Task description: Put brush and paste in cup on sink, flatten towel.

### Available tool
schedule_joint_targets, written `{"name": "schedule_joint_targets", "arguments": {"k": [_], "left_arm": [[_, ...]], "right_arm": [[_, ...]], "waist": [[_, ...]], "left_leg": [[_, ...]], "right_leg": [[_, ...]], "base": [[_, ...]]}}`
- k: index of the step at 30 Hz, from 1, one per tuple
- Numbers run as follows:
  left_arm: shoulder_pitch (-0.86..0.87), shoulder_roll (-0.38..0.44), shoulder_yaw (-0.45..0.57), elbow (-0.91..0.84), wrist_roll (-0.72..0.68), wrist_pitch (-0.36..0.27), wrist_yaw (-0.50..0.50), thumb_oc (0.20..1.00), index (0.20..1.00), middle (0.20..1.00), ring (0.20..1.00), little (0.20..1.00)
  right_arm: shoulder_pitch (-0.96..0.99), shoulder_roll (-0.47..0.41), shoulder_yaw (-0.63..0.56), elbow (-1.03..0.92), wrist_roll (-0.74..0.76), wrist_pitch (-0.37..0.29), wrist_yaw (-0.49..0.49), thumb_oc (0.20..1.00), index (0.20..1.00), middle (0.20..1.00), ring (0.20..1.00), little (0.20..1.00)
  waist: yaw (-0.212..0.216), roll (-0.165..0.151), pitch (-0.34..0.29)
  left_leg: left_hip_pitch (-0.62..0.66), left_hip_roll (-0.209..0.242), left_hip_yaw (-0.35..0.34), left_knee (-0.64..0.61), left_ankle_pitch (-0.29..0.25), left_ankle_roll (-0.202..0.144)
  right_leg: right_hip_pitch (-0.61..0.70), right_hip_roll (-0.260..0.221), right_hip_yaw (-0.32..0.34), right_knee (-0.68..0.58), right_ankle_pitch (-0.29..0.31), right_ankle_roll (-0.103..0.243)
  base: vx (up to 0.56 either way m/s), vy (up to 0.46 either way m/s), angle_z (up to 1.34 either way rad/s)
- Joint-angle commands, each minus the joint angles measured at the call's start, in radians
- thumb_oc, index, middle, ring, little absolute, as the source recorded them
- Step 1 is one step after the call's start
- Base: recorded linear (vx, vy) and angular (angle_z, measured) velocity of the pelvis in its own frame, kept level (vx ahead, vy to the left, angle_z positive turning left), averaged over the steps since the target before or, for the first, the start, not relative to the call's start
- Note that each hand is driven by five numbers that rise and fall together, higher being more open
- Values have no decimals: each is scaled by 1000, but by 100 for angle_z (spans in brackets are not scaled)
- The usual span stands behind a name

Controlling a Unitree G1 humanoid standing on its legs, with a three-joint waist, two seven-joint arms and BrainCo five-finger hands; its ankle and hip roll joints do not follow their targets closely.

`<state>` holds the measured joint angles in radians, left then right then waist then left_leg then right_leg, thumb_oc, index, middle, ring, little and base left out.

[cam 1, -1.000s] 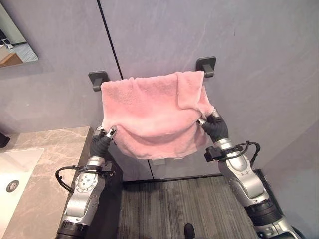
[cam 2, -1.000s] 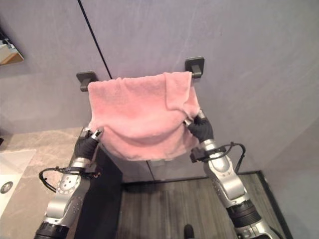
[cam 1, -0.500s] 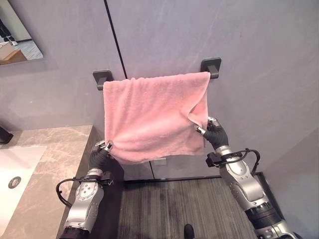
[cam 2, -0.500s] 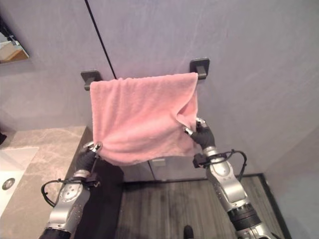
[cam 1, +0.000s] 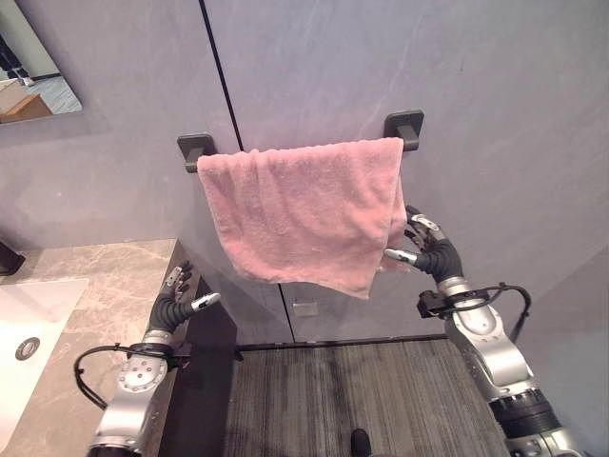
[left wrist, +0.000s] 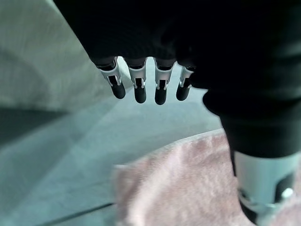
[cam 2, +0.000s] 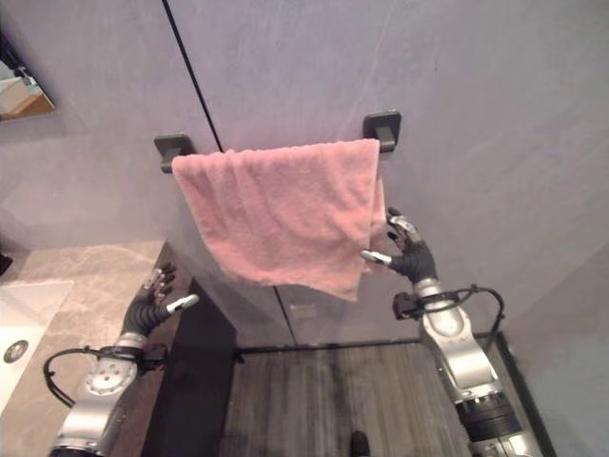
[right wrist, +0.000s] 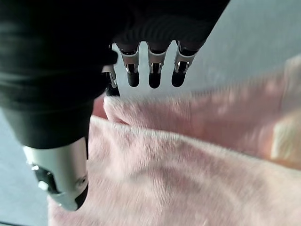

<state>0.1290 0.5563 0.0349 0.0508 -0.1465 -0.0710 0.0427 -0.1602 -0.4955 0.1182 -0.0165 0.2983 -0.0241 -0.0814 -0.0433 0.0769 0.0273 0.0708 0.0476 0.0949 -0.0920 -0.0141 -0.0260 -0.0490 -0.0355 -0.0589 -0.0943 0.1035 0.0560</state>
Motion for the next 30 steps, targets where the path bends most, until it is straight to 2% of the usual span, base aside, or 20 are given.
{"name": "schedule_joint_targets", "arguments": {"k": [1,6,8,9,12,13,15,16,22,24,28,30], "left_arm": [[5,143,99,-56,55,-43,2,1000,1000,1000,1000,1000],[12,130,152,-106,5,-62,30,1000,1000,1000,1000,1000],[-6,95,178,-164,-68,-90,55,1000,1000,1000,1000,1000],[-6,95,178,-165,-68,-89,55,1000,1000,1000,1000,1000],[-64,46,203,-264,-175,-141,70,1000,1000,1000,1000,1000],[-98,-3,192,-297,-238,-172,68,1000,1000,1000,1000,1000],[-105,-24,186,-309,-266,-181,59,1000,1000,1000,1000,1000],[-126,-64,163,-333,-303,-198,44,1000,1000,1000,1000,1000],[-186,-83,123,-400,-286,-231,46,1000,1000,1000,1000,1000],[-226,-110,73,-403,-347,-239,33,1000,1000,1000,1000,1000],[-289,-136,2,-385,-366,-248,36,1000,1000,1000,1000,1000],[-369,-161,-83,-335,-396,-249,55,1000,1000,1000,1000,1000]], "right_arm": [[-20,-24,-56,-58,-18,-61,12,1000,1000,1000,1000,1000],[-21,-29,-72,-113,12,-73,25,1000,1000,1000,1000,1000],[-30,-18,-74,-159,108,-92,49,1000,1000,1000,1000,1000],[-30,-19,-74,-159,109,-92,50,1000,1000,1000,1000,1000],[-59,-35,-83,-236,158,-114,82,1000,1000,1000,1000,1000],[-79,-25,-89,-263,193,-137,91,1000,1000,1000,1000,1000],[-91,-18,-90,-266,208,-146,94,1000,1000,1000,1000,1000],[-116,16,-71,-278,253,-165,111,1000,1000,1000,1000,1000],[-191,84,4,-303,329,-187,144,1000,1000,1000,1000,1000],[-231,110,49,-294,342,-199,148,1000,1000,1000,1000,1000],[-286,156,107,-265,379,-207,149,1000,1000,1000,1000,1000],[-338,217,176,-199,468,-215,138,1000,1000,1000,1000,1000]], "waist": [[-7,-45,-47],[-5,-45,-46],[-2,-49,-43],[-2,-48,-43],[-1,-56,-45],[-4,-61,-47],[-3,-61,-45],[-4,-65,-45],[2,-68,-54],[0,-70,-55],[-2,-71,-53],[-6,-70,-51]], "left_leg": [[5,-16,20,5,8,-23],[3,-16,21,5,8,-24],[0,-17,19,6,8,-23],[1,-17,19,6,8,-23],[0,-18,15,7,4,-22],[1,-19,15,9,2,-21],[3,-19,15,10,0,-20],[-1,-20,16,13,6,-18],[7,-23,14,12,3,-16],[12,-23,13,9,2,-16],[15,-22,13,6,3,-16],[22,-20,11,5,-5,-17]], "right_leg": [[95,-49,20,10,-85,59],[91,-49,23,9,-84,60],[90,-49,23,8,-85,59],[90,-49,23,8,-85,59],[92,-48,24,8,-88,58],[94,-48,25,8,-90,57],[96,-49,25,8,-92,57],[93,-49,27,9,-85,53],[106,-49,23,9,-91,48],[110,-49,22,9,-92,47],[114,-49,20,9,-93,45],[120,-49,19,8,-99,46]], "base": [[0,0,0],[0,0,0],[0,0,0],[0,0,0],[0,0,0],[0,0,0],[0,0,0],[0,0,0],[0,0,0],[0,0,0],[24,-2,2],[17,-2,1]]}}
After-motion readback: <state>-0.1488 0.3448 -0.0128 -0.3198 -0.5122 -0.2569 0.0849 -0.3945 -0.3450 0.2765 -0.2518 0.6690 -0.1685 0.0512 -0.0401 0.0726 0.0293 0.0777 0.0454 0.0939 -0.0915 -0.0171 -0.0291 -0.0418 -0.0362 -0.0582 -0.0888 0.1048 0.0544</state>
